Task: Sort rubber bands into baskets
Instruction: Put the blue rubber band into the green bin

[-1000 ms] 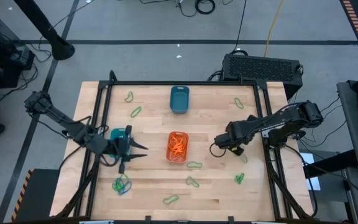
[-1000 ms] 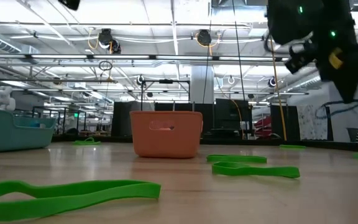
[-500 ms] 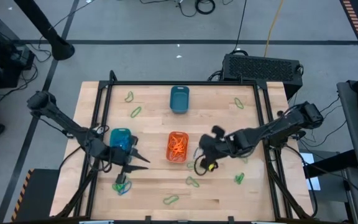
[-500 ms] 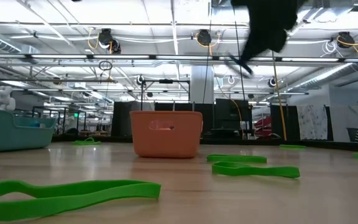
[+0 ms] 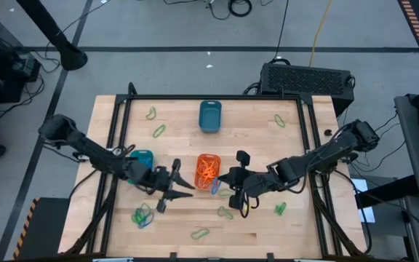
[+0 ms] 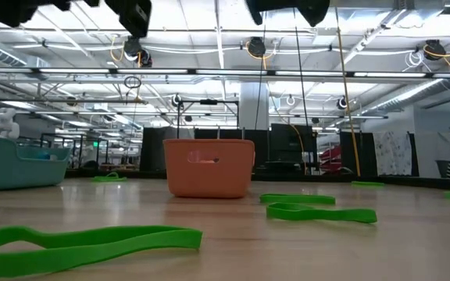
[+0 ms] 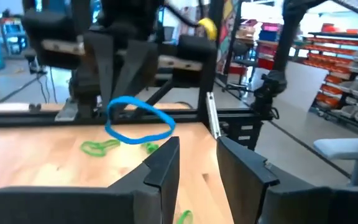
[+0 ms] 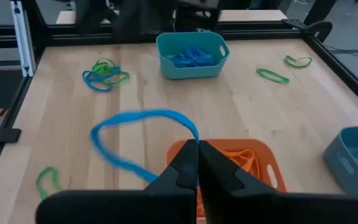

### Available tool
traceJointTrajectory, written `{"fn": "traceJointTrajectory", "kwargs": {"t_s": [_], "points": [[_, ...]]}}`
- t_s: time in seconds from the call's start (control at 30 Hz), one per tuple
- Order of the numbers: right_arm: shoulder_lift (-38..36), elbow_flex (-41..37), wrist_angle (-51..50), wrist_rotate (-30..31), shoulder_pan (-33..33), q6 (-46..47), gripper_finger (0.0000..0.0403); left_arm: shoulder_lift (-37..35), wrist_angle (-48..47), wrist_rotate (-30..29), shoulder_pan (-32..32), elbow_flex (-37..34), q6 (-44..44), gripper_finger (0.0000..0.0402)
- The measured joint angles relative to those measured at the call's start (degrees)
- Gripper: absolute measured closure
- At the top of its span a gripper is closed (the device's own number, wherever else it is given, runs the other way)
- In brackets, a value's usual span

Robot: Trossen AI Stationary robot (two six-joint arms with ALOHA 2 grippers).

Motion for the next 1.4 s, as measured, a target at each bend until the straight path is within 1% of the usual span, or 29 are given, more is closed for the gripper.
{"fn": "traceJointTrajectory", "kwargs": {"t_s": [0.13, 0.23, 0.43, 0.57, 0.83, 1.4], "points": [[0.09, 0.00, -0.12, 0.04, -0.03, 0.00, 0.0402, 2.66, 0.16, 3.28, 2.09, 0.64, -2.27, 0.0288], [0.33, 0.00, -0.54, 0.03, -0.04, 0.05, 0.0402, 4.30, 2.55, 4.91, 2.87, 0.76, -3.65, 0.0288], [2.11, 0.00, 2.70, 0.46, -0.76, 1.59, 0.0402, 7.50, 8.10, 5.03, 4.08, 0.77, -7.01, 0.0288], [3.66, 0.00, 5.33, 0.19, -1.74, 1.47, 0.0402, 9.61, 10.16, 3.06, 5.25, 0.85, -9.88, 0.0288], [4.02, -0.02, 5.61, 0.04, -2.21, 1.51, 0.0402, 10.08, 10.14, 2.60, 6.42, 0.85, -11.50, 0.0288], [4.02, -0.02, 5.95, 0.61, -4.06, 2.82, 0.0402, 10.08, 9.64, 3.16, 6.47, 0.85, -12.99, 0.0288]]}}
